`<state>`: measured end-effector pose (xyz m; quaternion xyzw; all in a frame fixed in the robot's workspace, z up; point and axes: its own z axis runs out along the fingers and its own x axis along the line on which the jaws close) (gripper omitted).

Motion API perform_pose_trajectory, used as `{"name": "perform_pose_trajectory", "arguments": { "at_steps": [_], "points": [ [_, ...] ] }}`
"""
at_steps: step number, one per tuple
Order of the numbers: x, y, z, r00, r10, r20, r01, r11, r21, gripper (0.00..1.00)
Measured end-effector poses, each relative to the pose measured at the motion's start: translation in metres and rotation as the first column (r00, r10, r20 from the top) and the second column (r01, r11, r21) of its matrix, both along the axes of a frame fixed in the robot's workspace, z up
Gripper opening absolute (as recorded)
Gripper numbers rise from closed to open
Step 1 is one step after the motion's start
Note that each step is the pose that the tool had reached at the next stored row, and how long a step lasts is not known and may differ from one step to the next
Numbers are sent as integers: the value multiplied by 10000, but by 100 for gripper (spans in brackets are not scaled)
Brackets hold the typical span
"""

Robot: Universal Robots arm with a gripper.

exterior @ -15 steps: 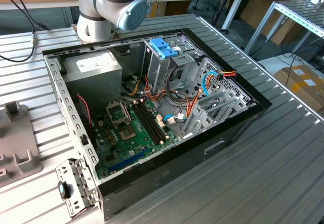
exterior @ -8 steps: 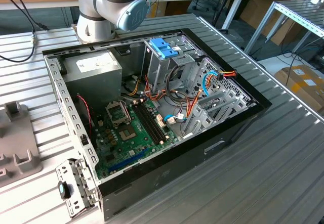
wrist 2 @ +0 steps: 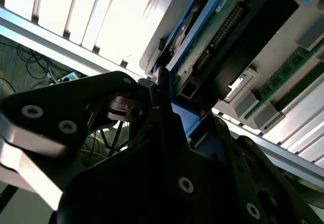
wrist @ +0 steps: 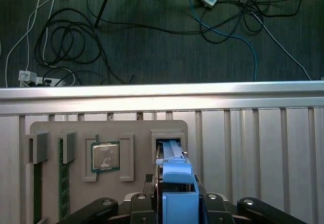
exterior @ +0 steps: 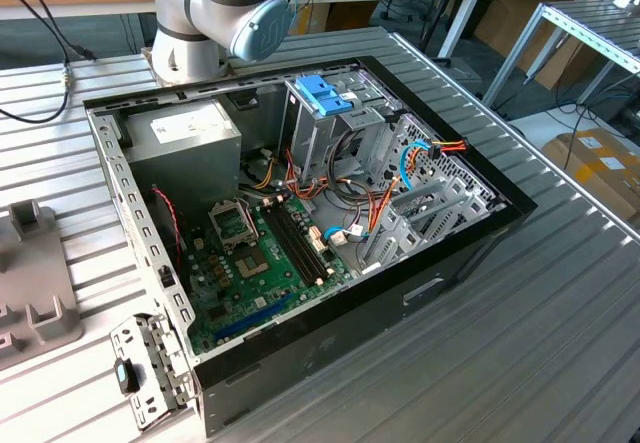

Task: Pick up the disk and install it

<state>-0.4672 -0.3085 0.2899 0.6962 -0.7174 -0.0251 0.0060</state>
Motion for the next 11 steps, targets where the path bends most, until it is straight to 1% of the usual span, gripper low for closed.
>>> {"name": "perform_pose_trajectory", "arguments": {
  "at_steps": [3,11],
  "points": [
    [0,0,4,10000,0,3,0,10000,2,37],
    [0,0,46,10000,0,1,0,10000,5,37]
  ]
}}
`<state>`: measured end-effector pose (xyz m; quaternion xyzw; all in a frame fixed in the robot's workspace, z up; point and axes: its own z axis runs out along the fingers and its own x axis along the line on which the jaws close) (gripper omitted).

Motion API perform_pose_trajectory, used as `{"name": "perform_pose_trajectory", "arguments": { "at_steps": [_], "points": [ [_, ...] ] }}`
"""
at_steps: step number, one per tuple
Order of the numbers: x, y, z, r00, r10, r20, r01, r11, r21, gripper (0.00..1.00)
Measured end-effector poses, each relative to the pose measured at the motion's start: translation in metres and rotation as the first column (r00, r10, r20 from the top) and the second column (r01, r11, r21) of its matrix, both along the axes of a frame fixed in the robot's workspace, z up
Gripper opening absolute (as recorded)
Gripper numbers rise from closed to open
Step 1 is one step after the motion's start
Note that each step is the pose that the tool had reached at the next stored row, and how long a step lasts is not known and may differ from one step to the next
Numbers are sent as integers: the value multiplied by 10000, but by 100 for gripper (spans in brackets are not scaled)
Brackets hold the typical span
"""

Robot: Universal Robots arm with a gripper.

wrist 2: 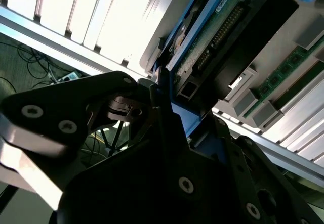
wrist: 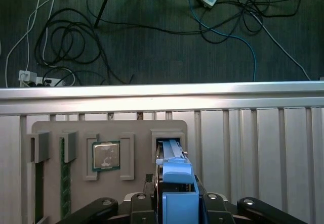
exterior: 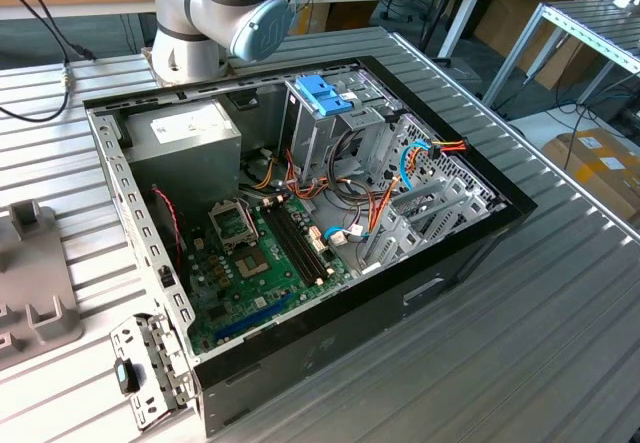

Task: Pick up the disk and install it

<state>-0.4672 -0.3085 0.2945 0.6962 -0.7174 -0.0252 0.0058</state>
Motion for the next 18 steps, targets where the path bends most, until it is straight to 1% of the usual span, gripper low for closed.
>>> {"name": "perform_pose_trajectory", "arguments": {
  "at_steps": [18],
  "points": [
    [0,0,103,10000,0,-1,0,10000,0,37]
  ]
}}
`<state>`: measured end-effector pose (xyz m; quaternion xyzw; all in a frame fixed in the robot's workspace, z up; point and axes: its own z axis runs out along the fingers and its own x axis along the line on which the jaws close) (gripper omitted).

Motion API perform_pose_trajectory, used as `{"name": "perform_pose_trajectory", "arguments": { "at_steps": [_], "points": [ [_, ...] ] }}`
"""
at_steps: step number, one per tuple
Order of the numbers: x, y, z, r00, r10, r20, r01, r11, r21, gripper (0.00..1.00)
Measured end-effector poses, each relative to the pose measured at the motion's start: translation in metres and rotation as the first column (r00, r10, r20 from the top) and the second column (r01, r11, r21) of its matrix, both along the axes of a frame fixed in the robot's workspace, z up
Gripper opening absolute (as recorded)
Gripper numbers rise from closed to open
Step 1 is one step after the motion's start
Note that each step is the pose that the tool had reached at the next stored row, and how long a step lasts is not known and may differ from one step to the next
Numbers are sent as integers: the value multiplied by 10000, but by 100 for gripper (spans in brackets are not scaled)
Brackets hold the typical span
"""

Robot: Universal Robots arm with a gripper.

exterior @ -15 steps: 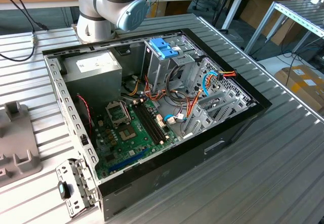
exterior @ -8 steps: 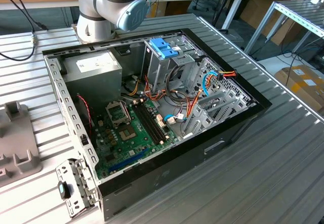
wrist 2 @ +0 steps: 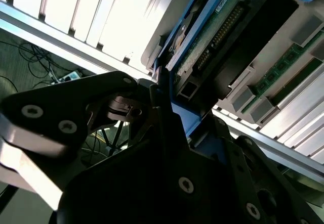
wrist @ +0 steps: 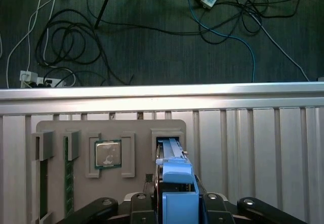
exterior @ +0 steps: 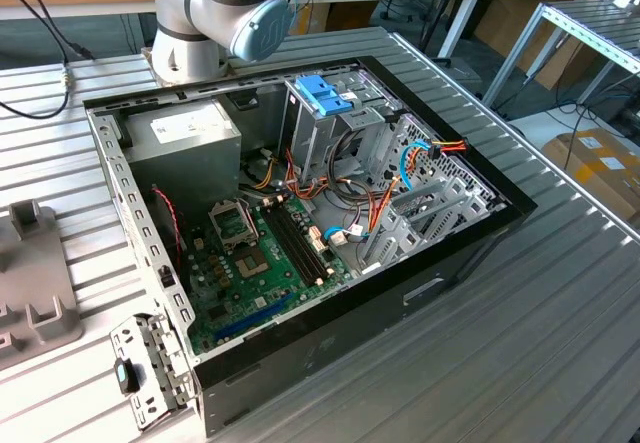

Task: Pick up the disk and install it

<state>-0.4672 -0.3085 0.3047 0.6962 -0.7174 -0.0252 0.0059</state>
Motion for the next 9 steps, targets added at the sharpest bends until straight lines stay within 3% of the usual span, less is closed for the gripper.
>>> {"name": "perform_pose_trajectory", "arguments": {
  "at_steps": [9],
  "points": [
    [0,0,41,10000,0,1,0,10000,0,37]
  ]
}}
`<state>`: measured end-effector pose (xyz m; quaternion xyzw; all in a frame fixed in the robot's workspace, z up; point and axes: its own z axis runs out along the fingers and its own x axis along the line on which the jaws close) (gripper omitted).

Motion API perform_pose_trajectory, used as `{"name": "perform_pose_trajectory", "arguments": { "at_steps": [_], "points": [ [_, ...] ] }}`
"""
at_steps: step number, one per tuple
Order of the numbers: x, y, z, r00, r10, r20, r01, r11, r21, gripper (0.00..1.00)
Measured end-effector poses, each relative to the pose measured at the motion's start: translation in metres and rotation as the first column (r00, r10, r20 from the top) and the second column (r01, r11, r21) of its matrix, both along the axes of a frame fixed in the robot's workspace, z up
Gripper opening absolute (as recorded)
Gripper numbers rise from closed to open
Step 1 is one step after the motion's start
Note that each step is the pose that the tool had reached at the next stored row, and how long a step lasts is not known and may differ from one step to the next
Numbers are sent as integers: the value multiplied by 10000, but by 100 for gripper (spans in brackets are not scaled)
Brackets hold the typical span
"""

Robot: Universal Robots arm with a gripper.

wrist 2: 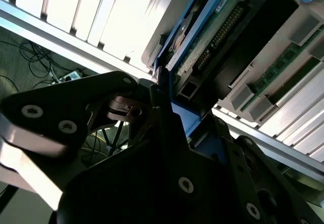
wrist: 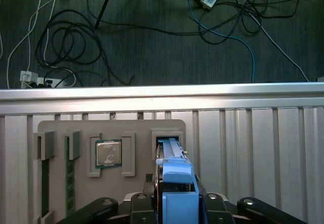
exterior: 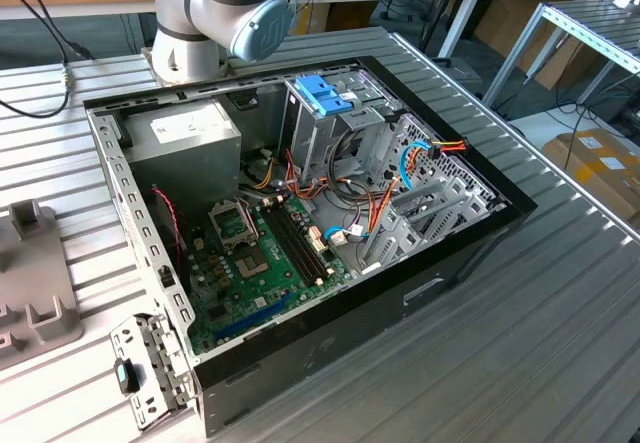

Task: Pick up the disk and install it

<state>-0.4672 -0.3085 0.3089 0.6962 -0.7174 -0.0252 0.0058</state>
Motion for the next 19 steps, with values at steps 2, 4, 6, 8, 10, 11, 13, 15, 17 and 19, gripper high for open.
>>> {"name": "perform_pose_trajectory", "arguments": {
  "at_steps": [2,4,6,8,10,11,13,15,17,19],
  "points": [
    [0,0,11,10000,0,-1,0,10000,0,37],
    [0,0,25,10000,0,0,0,10000,0,37],
    [0,0,32,10000,0,-1,0,10000,0,37],
    [0,0,38,10000,0,1,0,10000,0,37],
    [0,0,45,10000,0,-1,0,10000,0,37],
    [0,0,48,10000,0,0,0,10000,0,37],
    [0,0,56,10000,0,-1,0,10000,0,37],
    [0,0,70,10000,0,-1,0,10000,0,37],
    [0,0,79,10000,0,0,0,10000,0,37],
    [0,0,88,10000,0,0,0,10000,0,37]
  ]
}}
